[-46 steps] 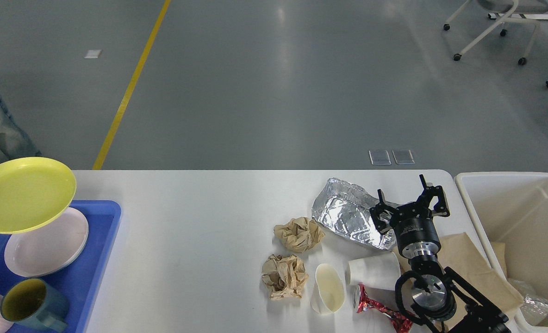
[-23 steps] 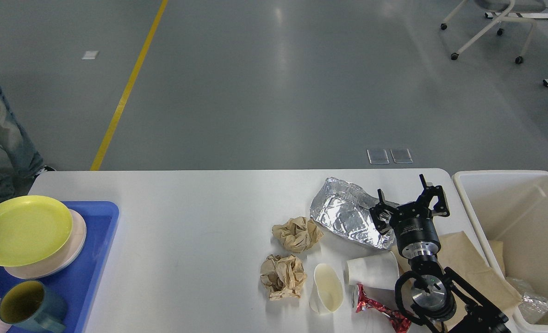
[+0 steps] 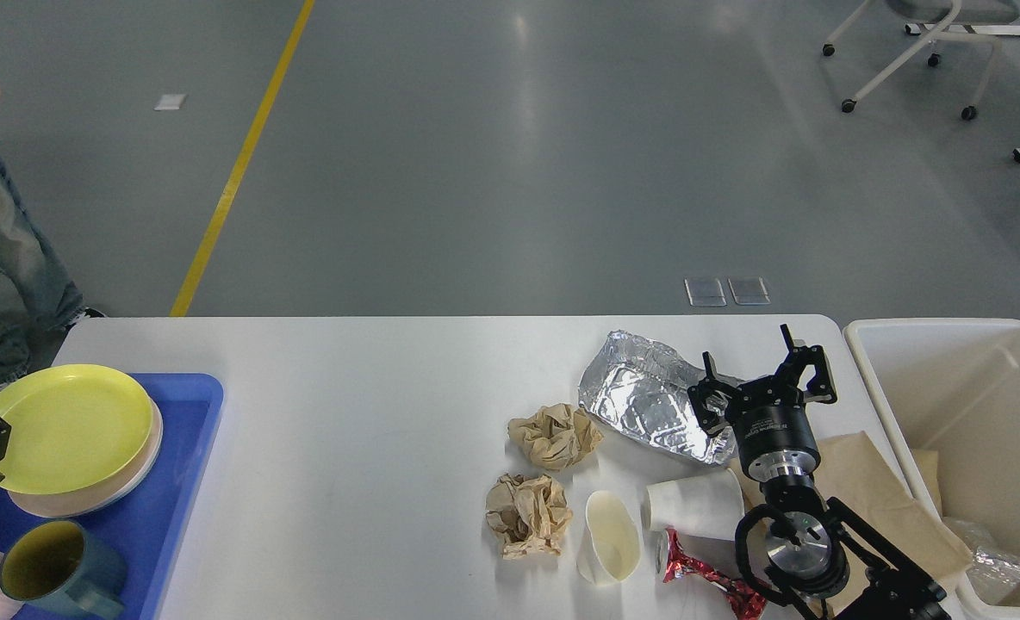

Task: Tidy desktop
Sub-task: 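Lower the yellow plate onto the white plate and release it, then raise the left gripper and bring it back over the tray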

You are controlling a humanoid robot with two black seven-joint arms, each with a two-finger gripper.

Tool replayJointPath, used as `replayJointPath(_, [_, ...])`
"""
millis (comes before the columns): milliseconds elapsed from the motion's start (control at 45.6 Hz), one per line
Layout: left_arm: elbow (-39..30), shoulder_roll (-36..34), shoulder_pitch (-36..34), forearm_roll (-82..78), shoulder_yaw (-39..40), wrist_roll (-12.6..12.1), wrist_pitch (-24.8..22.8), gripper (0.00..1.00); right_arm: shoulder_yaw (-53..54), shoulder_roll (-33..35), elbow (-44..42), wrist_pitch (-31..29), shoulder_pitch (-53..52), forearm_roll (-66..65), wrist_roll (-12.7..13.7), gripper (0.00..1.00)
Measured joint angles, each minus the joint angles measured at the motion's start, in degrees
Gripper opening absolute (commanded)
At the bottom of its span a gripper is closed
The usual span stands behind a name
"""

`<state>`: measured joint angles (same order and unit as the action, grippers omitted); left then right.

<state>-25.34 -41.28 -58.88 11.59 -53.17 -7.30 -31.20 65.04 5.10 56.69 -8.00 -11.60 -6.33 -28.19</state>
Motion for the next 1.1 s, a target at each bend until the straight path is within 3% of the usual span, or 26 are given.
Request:
replayJointPath(66, [0.0,0.0,0.0,0.0,0.1,0.0,0.0,0.0,0.0,0.0,0.0,0.0,0.0,0.0,0.0,1.0])
replayJointPath(132, [-0.1,0.1,0.0,0.0,0.1,0.0,0.1,0.07,0.0,0.0,0.0,0.0,0.0,0.0,0.0,1.0])
replayJointPath(219, [-0.1,0.1,0.0,0.0,0.1,0.0,0.1,0.22,0.0,0.0,0.0,0.0,0.0,0.0,0.0,1.0])
replayJointPath(351, [-0.1,0.2,0.1,-0.4,0.0,0.0,0.3,0.53,0.0,0.0,0.0,0.0,0.0,0.0,0.0,1.0])
replayJointPath(592, [-0.2,0.2,0.0,-0.6,-0.1,0.2,3.5,0.85,0.0,0.0,0.0,0.0,0.0,0.0,0.0,1.0])
replayJointPath(855, [-0.3,-0.3,-1.4,-0.6,-0.1,0.1,3.8,0.93,0.0,0.0,0.0,0.0,0.0,0.0,0.0,1.0])
replayJointPath(1096, [-0.4,-2.2,-9.1,-0.6,-0.8,-0.2,0.5,0.96,0.0,0.0,-0.1,0.0,0.0,0.0,0.0,1.0])
